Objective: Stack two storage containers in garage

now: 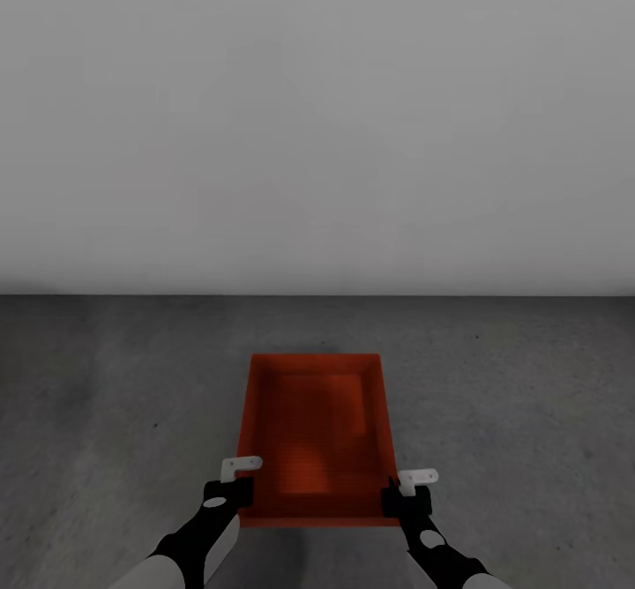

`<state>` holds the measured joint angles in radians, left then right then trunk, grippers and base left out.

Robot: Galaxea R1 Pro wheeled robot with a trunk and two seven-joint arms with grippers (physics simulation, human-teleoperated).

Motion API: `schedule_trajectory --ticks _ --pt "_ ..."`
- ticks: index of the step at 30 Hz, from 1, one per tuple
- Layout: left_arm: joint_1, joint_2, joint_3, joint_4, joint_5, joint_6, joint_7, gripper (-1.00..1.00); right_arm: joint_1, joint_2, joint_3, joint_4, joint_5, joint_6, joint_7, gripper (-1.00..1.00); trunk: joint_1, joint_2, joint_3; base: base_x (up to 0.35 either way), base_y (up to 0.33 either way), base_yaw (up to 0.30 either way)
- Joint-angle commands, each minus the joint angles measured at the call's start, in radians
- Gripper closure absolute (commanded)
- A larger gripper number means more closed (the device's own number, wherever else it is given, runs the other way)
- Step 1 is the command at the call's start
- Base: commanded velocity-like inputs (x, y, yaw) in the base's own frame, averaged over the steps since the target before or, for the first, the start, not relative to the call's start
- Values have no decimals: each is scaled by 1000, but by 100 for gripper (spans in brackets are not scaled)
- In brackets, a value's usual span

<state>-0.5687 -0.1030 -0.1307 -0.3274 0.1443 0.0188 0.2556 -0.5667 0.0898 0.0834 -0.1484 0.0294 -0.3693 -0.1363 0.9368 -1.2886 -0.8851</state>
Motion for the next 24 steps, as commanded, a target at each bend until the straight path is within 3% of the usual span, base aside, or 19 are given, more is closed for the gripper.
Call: schedule_trajectory --ticks 1,16,24 --pt "0 2 17 2 12 3 16 100 -1 -3 -27 -3 -2 -10 -14 100 0 0 0 0 0 0" --pt "0 2 17 2 12 3 16 100 -1 -2 -27 -3 -2 -10 -14 100 0 0 0 0 0 0" --pt "0 2 17 2 12 3 16 100 -1 -2 -27 -3 -2 -10 -14 100 31 -56 -26 0 0 0"
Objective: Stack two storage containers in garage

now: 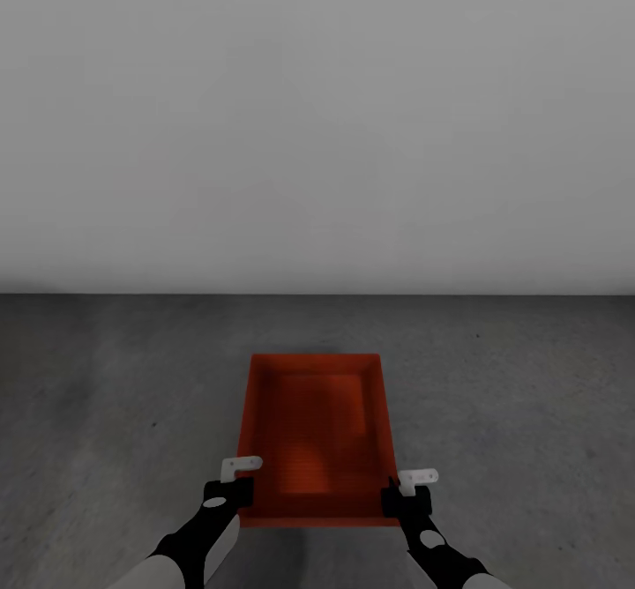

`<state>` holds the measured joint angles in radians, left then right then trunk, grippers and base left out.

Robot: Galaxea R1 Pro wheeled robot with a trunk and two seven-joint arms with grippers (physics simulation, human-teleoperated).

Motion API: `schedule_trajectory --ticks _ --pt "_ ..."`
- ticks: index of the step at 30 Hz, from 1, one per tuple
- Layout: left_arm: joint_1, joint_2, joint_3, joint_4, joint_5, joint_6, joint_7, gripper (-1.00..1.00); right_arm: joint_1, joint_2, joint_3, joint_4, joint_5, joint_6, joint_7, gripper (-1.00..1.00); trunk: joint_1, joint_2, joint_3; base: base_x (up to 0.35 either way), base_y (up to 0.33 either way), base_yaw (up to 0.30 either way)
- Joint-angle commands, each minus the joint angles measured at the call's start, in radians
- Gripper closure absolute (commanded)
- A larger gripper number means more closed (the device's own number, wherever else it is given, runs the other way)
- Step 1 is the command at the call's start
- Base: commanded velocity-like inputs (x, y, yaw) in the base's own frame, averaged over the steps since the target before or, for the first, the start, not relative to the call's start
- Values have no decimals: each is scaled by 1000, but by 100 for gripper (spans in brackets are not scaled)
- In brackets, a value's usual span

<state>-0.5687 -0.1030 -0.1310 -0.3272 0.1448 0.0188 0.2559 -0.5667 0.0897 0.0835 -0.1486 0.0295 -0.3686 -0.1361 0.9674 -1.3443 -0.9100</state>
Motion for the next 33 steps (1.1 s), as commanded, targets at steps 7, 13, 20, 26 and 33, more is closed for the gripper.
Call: schedule_trajectory --ticks 7,13,20,26,33 --pt "0 2 17 2 12 3 16 100 -1 -2 -27 -2 -2 -11 -14 100 0 -1 -1 0 0 0" --pt "0 2 17 2 12 3 16 100 -1 -2 -27 -3 -2 -11 -14 100 0 -1 -1 0 0 0" --pt "0 2 17 2 12 3 16 100 -1 -2 -27 -3 -2 -11 -14 100 15 -29 -13 0 0 0" --pt "0 2 16 2 12 3 16 100 -1 -2 -27 -3 -2 -10 -14 100 38 -71 -32 0 0 0" --pt "0 2 17 2 12 3 16 100 -1 -2 -27 -3 -2 -11 -14 100 42 -78 -35 0 0 0"
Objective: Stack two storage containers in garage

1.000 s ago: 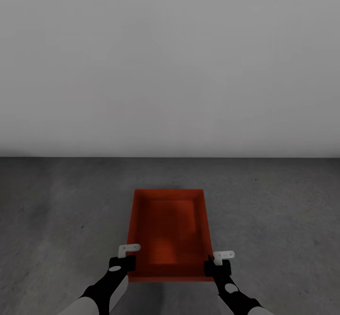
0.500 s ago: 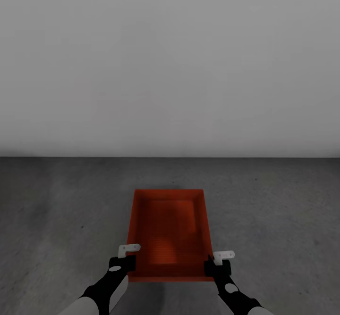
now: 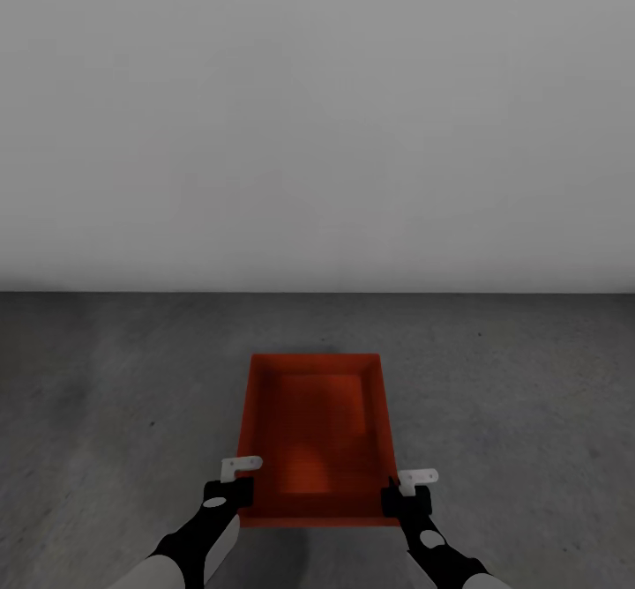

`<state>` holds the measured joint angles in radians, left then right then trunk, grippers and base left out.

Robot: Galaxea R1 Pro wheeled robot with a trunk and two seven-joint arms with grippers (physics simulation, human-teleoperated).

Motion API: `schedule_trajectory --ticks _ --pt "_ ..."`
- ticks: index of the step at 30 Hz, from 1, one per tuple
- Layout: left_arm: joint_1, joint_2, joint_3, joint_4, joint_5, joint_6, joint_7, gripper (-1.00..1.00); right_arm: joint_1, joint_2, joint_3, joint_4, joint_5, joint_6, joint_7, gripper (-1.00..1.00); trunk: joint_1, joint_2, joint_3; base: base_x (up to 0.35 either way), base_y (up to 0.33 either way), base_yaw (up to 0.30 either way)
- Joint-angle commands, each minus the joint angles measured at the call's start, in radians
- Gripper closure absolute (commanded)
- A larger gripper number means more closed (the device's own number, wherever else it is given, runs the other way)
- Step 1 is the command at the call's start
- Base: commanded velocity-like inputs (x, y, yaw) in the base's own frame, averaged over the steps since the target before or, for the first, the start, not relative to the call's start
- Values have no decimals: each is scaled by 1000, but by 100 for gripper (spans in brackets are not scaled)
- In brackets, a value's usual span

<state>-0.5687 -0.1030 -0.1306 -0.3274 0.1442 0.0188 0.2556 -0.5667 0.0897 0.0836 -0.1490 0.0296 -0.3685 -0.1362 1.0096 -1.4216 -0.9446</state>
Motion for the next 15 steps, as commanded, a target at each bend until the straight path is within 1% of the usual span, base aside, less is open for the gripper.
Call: schedule_trajectory --ticks 1,7,13,15 --pt "0 2 17 2 12 3 16 100 -1 -2 -27 -2 -2 -11 -14 100 0 0 0 0 0 0" --pt "0 2 17 2 12 3 16 100 -1 -2 -27 -2 -2 -11 -14 100 0 0 0 0 0 0" --pt "0 2 16 2 12 3 16 100 -1 -2 -27 -3 -2 -11 -14 100 23 -42 -19 0 0 0" --pt "0 2 16 2 12 3 16 100 -1 -2 -27 -3 -2 -11 -14 100 23 -42 -19 0 0 0"
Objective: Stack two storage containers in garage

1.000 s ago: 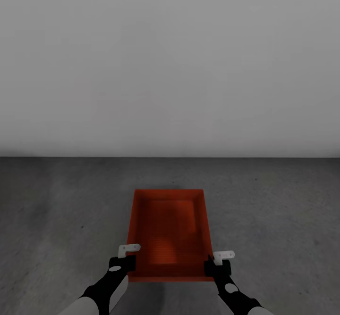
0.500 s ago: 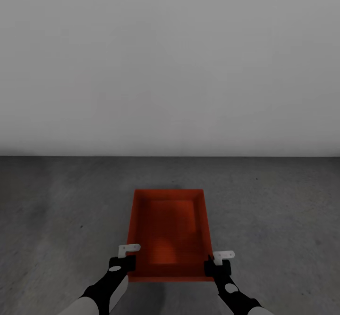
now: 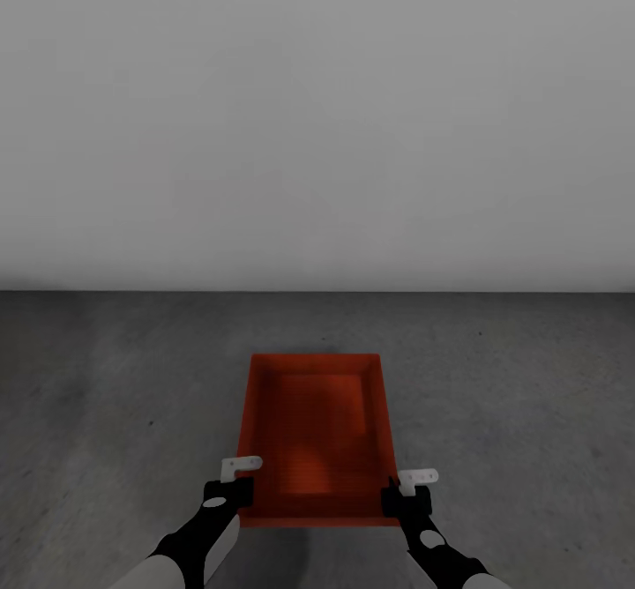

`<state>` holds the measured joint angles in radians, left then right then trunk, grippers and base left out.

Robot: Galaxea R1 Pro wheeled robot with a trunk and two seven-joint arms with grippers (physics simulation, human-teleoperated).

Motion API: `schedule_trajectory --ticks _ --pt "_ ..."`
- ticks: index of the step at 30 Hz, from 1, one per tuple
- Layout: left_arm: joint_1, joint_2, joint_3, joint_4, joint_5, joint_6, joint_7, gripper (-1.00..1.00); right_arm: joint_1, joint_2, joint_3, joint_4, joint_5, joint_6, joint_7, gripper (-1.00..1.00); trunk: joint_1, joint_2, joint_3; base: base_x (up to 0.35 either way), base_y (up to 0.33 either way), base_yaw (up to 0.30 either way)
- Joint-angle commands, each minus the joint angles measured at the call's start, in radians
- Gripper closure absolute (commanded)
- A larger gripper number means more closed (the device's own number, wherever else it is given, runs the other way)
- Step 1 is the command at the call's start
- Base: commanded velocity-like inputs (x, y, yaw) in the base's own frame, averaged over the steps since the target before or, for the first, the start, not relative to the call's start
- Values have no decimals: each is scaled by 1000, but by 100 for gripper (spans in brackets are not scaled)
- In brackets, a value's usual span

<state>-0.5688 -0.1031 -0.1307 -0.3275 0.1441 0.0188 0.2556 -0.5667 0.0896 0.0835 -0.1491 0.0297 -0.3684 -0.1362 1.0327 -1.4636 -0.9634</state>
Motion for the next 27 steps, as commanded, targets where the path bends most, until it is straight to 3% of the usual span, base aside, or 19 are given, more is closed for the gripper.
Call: schedule_trajectory --ticks 1,10,17,27 --pt "0 2 16 2 12 3 16 100 -1 -2 -27 -3 -2 -12 -14 100 0 0 0 0 0 0" --pt "0 2 16 2 12 3 16 100 -1 -2 -27 -2 -2 -11 -14 100 0 0 0 0 0 0" --pt "0 2 16 2 12 3 16 100 -1 -2 -27 -2 -2 -12 -14 100 27 -49 -22 0 0 0" --pt "0 2 16 2 12 3 16 100 -1 -2 -27 -2 -2 -11 -14 100 27 -49 -22 0 0 0"
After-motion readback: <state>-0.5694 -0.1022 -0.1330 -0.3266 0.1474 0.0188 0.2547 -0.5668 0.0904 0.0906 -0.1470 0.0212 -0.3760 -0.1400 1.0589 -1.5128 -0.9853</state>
